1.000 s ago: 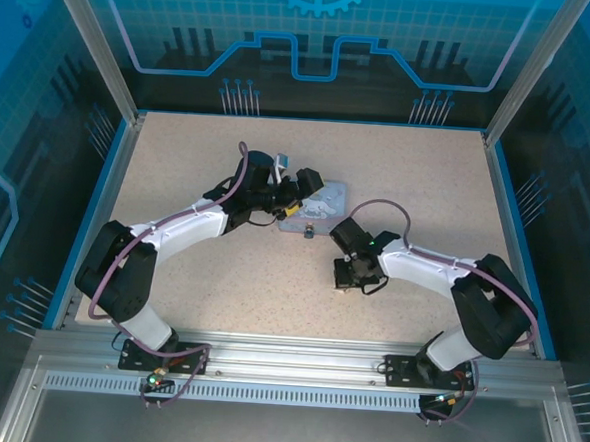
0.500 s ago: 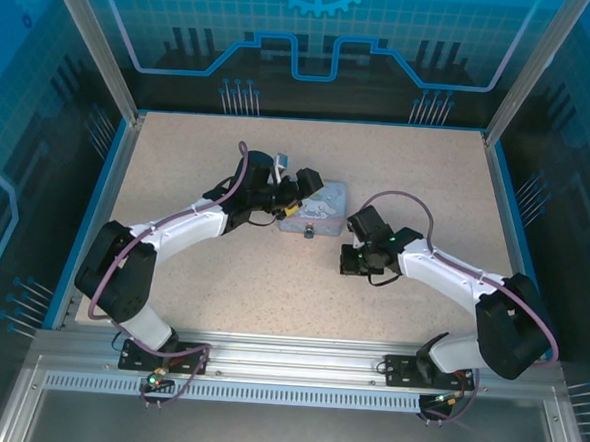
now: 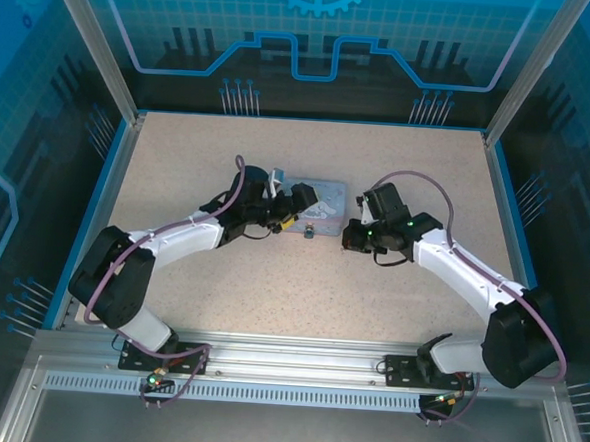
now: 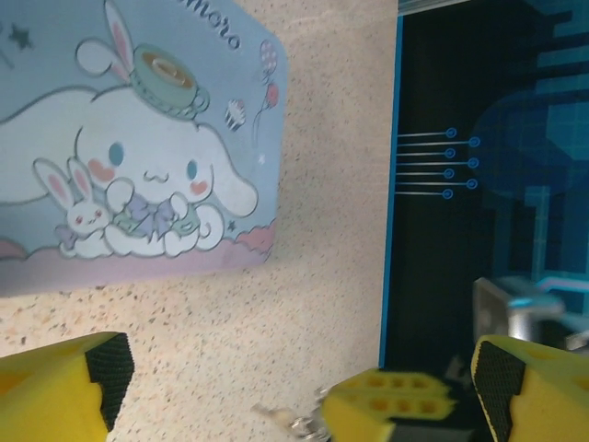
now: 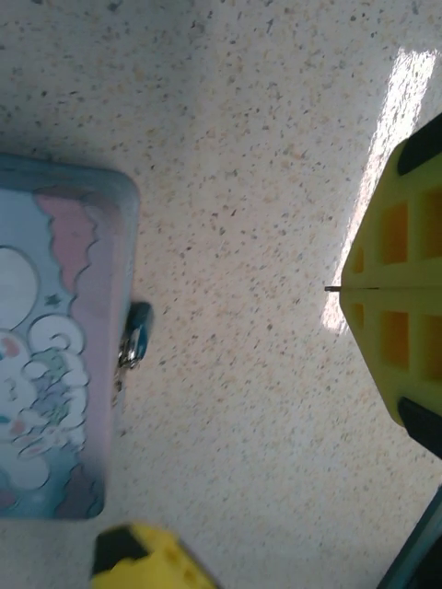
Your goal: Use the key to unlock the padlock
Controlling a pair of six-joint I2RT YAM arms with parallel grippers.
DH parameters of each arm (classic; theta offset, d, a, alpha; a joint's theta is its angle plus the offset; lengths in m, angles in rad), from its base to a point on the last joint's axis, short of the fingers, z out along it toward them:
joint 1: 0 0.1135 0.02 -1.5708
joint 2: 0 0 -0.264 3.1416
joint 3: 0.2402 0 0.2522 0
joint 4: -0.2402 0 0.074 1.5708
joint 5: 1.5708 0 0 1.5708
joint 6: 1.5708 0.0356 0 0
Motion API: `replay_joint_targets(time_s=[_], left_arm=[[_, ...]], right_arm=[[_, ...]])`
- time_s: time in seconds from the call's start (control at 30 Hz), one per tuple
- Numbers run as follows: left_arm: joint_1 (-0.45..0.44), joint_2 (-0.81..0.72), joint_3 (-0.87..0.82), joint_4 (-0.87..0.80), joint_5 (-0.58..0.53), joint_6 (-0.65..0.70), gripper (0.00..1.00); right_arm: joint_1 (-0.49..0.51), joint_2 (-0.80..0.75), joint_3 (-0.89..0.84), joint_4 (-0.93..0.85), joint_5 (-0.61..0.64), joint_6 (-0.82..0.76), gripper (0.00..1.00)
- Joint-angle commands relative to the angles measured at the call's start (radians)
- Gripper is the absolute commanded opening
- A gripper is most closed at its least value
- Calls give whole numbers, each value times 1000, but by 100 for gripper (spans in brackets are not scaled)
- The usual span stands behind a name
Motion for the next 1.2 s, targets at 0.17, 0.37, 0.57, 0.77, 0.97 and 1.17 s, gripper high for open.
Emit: replay_joint_targets(time_s=[0.17,0.37,0.57,0.77,0.97,1.17], left_arm=[[-67,-43,-63,99,53,47,80],[-106,-27,-58,110,59,118,73],[-122,12,-64,209,85,106,66],[-128,62,-83,378,126,25,61],[-127,57,-115,478,90,-54,61],[-109,24,-105,477,58,-87,62]], right_arm=[[-46,30,131,-63,-68,9,0],[-59,44,183,-68,-112,3,0],[-73,49,197,-45,-175,10,0],[-101,43,180,-3,-245,25,0],[-152,8,113,102,-356,29,0],[-240,-34,35,214,-510,11,0]])
